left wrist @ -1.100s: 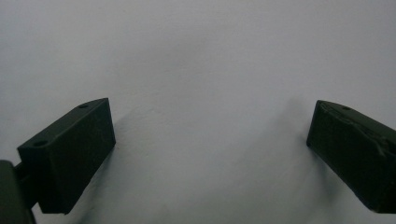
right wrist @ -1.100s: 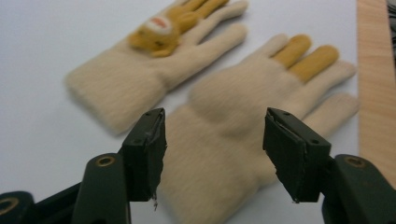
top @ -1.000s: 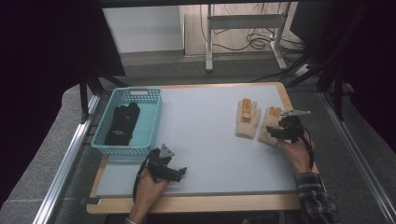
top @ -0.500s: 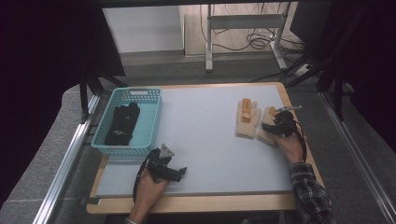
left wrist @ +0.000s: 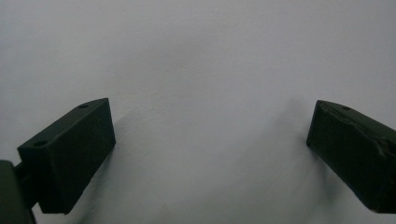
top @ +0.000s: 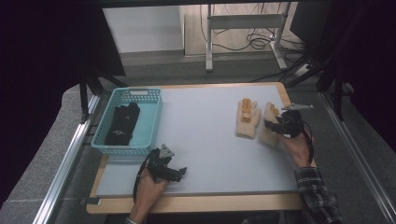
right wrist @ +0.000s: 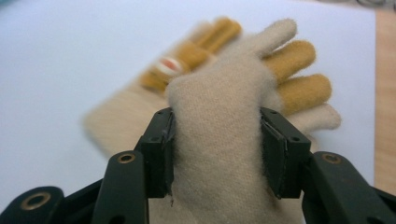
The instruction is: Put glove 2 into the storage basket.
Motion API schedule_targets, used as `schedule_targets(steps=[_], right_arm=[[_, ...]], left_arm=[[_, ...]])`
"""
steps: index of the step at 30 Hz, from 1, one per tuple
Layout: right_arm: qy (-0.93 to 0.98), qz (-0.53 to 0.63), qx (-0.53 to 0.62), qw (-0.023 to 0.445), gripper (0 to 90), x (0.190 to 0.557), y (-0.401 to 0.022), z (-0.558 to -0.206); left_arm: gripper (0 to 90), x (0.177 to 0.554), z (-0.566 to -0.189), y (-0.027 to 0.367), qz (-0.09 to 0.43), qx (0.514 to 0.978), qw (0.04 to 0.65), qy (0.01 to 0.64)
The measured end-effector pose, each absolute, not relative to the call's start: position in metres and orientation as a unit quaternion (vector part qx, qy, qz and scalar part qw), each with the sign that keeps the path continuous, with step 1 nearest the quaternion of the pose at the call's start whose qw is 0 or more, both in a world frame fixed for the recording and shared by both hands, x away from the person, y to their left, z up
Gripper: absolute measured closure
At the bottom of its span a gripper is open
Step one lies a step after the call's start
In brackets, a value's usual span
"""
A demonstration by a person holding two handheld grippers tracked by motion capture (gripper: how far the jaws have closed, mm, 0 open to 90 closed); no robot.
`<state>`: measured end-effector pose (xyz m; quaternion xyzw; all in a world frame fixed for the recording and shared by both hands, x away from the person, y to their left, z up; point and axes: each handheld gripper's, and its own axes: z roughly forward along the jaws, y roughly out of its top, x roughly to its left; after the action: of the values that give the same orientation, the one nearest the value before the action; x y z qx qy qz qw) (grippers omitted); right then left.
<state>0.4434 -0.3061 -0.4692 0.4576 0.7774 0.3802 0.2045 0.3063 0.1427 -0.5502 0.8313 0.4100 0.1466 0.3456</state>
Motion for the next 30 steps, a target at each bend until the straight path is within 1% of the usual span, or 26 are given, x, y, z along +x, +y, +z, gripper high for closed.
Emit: schedule_targets(steps=[4, 8, 15, 19, 22, 25, 26, 27, 28, 29, 30], right_arm=[[0.785, 0.401, 0.427, 0.203, 49.3, 0.427, -0.291, -0.451], [0.798, 0.416, 0.390, 0.193, 48.9, 0.411, -0.266, -0.438], [0.828, 0.425, 0.328, 0.164, 48.2, 0.389, -0.208, -0.436], [0.843, 0.417, 0.305, 0.153, 47.7, 0.383, -0.176, -0.449], [0.853, 0.408, 0.297, 0.138, 47.3, 0.383, -0.154, -0.469], [0.856, 0.403, 0.296, 0.131, 47.1, 0.382, -0.146, -0.479], [0.860, 0.397, 0.295, 0.121, 46.4, 0.381, -0.138, -0.491], [0.860, 0.397, 0.295, 0.121, 46.4, 0.381, -0.138, -0.491], [0.865, 0.390, 0.293, 0.114, 44.6, 0.378, -0.132, -0.500], [0.865, 0.390, 0.293, 0.114, 44.6, 0.378, -0.132, -0.500], [0.869, 0.387, 0.290, 0.108, 40.4, 0.375, -0.128, -0.506]], left_arm=[[1.2, 0.306, -0.550, 0.143, 0.146, 0.832, 0.345, 0.410], [1.2, 0.306, -0.550, 0.143, 0.146, 0.832, 0.345, 0.410], [1.2, 0.306, -0.550, 0.143, 0.147, 0.831, 0.346, 0.411], [1.2, 0.306, -0.550, 0.143, 0.147, 0.831, 0.346, 0.410], [1.2, 0.306, -0.550, 0.143, 0.147, 0.831, 0.345, 0.409], [1.2, 0.306, -0.550, 0.143, 0.146, 0.832, 0.345, 0.410], [1.2, 0.306, -0.550, 0.143, 0.147, 0.832, 0.345, 0.409], [1.2, 0.306, -0.550, 0.143, 0.147, 0.832, 0.345, 0.409], [1.2, 0.306, -0.550, 0.143, 0.147, 0.832, 0.345, 0.409], [1.2, 0.306, -0.550, 0.143, 0.147, 0.832, 0.345, 0.409], [1.3, 0.306, -0.550, 0.143, 0.147, 0.831, 0.345, 0.410]])
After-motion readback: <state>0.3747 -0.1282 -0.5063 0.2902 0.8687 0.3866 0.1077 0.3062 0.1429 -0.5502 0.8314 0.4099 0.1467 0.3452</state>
